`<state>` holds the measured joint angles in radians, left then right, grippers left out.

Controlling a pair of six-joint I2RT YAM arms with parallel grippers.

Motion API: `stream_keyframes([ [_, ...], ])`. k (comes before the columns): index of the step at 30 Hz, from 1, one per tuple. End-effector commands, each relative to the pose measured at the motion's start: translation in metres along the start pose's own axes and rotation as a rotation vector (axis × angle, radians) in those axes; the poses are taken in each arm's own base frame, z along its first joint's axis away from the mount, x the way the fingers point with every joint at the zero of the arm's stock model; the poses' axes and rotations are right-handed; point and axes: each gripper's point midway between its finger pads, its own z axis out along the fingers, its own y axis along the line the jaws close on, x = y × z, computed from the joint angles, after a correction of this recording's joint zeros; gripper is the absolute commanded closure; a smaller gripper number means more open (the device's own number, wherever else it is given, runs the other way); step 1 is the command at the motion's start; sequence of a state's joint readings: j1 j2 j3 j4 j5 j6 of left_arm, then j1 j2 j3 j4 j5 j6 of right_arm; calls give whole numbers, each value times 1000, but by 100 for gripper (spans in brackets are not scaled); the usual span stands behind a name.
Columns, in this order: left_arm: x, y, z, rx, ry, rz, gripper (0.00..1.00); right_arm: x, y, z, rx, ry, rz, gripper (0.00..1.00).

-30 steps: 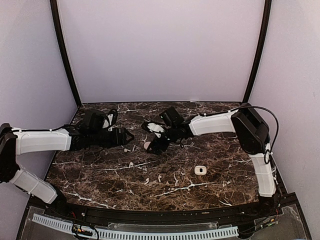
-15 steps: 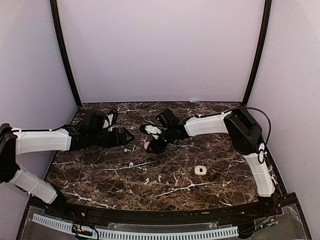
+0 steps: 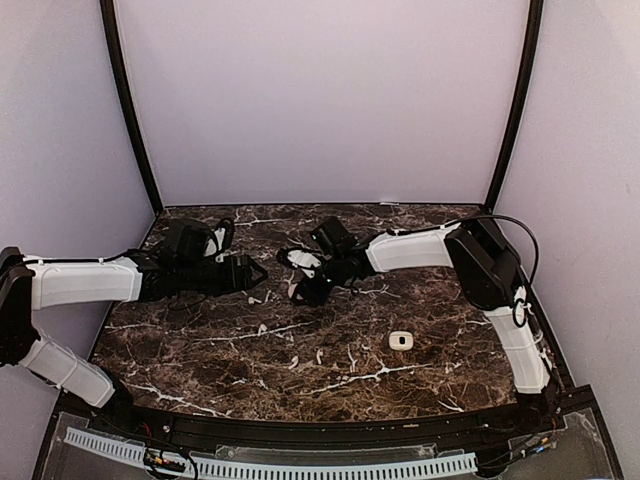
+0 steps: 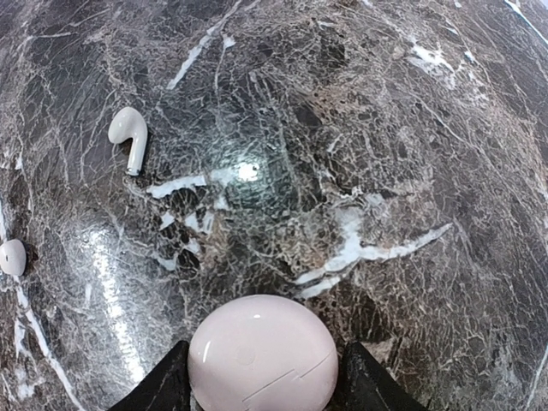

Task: Insert the wireless bluetooth earbuds into the charging case
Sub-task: Pick up the charging case from the center of the board.

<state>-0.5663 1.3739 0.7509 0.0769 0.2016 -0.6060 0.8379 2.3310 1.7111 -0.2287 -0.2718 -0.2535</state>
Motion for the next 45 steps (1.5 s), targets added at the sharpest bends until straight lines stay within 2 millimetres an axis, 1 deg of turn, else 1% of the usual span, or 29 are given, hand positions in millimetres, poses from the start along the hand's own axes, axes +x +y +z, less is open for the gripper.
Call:
stream_keyframes([
  [1,-1,1,-7,5,-11,3,21,8,6,9,-19,27,-5,46],
  [4,1,2,-7,4,-9,2,21,6,9,6,-16,23,-18,53],
  [8,2,3,-5,5,-5,-4,21,-1,13,1,-11,14,-39,56],
  [13,3,4,-2,13,-3,-11,21,-19,14,-13,7,-23,-54,58],
  [18,5,5,4,15,9,-14,21,-40,17,-37,21,-75,-74,58],
  [22,4,2,4,35,10,-31,22,-51,23,-59,28,-120,-87,58],
  [24,1,-5,1,71,-2,-42,23,-58,28,-71,28,-149,-97,58],
  [25,1,-11,-1,109,4,-47,23,-60,30,-75,29,-162,-102,58],
  [26,-3,-20,-5,157,-23,-40,23,-63,33,-80,29,-177,-108,58],
  [27,-2,-28,-8,206,-13,-46,23,-66,36,-85,30,-191,-114,58],
  [28,-6,-35,-12,247,-35,-39,23,-68,38,-89,32,-202,-120,58],
  [29,-5,-42,-16,286,-27,-46,23,-70,41,-93,30,-212,-128,58],
  [30,-8,-47,-18,315,-39,-41,23,-72,43,-97,29,-223,-136,58],
  [32,-8,-56,-22,358,-30,-44,24,-76,49,-103,27,-235,-151,58],
  [38,-6,-71,-26,452,-2,-50,30,-87,58,-114,31,-260,-180,58],
  [41,-5,-74,-25,471,7,-60,33,-89,62,-116,26,-266,-188,58],
  [45,-6,-70,-21,446,11,-74,33,-92,67,-118,28,-269,-201,58],
])
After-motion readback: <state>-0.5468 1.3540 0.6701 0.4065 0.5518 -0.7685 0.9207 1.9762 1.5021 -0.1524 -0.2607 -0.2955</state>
